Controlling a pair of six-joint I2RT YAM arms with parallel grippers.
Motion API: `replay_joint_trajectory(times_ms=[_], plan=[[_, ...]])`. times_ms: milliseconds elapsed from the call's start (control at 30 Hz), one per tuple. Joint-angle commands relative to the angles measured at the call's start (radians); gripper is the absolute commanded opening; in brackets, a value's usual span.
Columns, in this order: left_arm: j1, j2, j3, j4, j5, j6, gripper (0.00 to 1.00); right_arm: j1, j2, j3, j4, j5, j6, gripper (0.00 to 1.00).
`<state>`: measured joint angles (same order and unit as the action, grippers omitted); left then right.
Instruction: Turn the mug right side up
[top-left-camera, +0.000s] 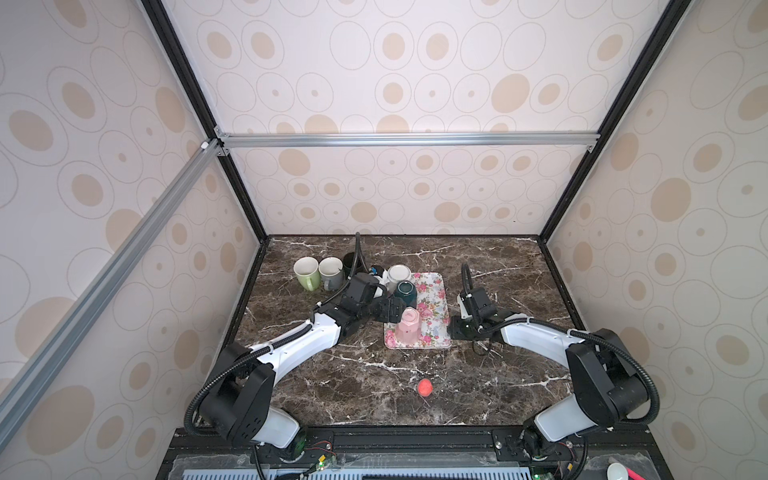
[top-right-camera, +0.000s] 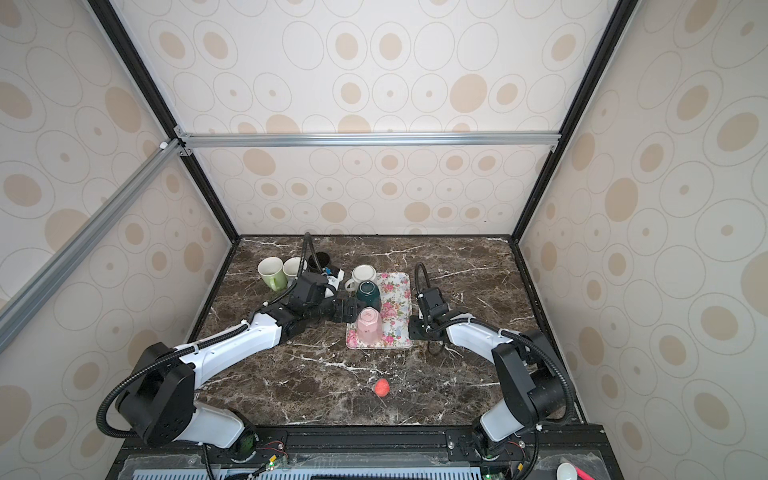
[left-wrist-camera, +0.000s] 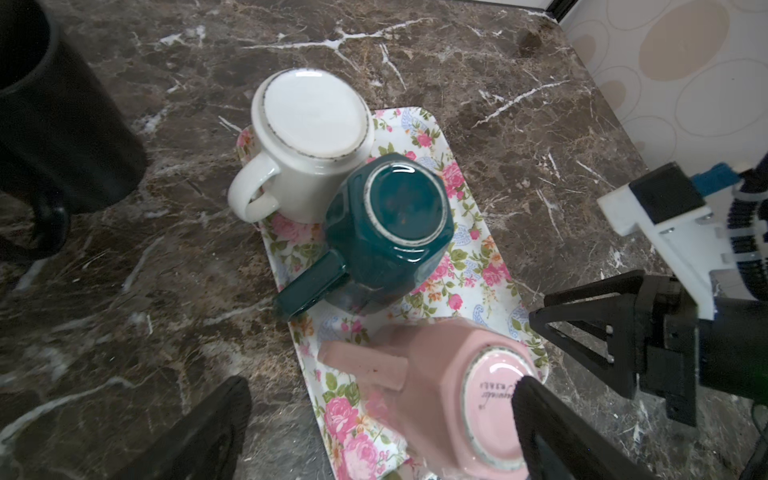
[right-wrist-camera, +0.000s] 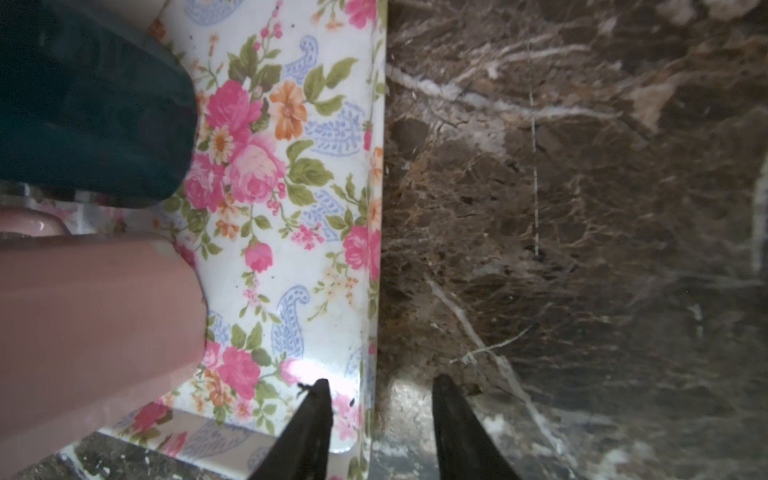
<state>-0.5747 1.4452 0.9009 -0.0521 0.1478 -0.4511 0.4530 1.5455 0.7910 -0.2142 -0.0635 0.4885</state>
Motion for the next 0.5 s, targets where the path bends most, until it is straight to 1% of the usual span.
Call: replay_joint_trajectory(times_ms=[0,33,67,167,267,367,467], plan=[[0.018,-0.037,-0.011,0.031,-0.017,-0.021,0.98,-0.002,0.029,0.013,0.002,-0.004,-0.005,0.30],[0.021,-0.040,-0.018,0.035,-0.016,-0.021,0.98,0.000,0.038,0.014,0.004,-0.004,-0.005,0.24],[0.024,-0.041,-0.024,0.037,-0.014,-0.022,0.98,-0.001,0.045,0.017,0.006,-0.003,-0.003,0.20],[0.033,-0.041,-0.034,0.035,-0.008,-0.021,0.98,-0.001,0.072,0.025,0.003,-0.006,-0.003,0.18],[0.045,-0.043,-0.042,0.045,0.030,-0.030,0.98,0.000,0.095,0.035,-0.008,0.001,-0.010,0.15],[0.048,-0.050,-0.050,0.052,0.024,-0.033,0.98,-0.001,0.113,0.056,-0.042,0.039,-0.036,0.11],[0.053,-0.052,-0.055,0.048,0.010,-0.025,0.98,-0.001,0.131,0.091,-0.091,0.086,-0.072,0.11]])
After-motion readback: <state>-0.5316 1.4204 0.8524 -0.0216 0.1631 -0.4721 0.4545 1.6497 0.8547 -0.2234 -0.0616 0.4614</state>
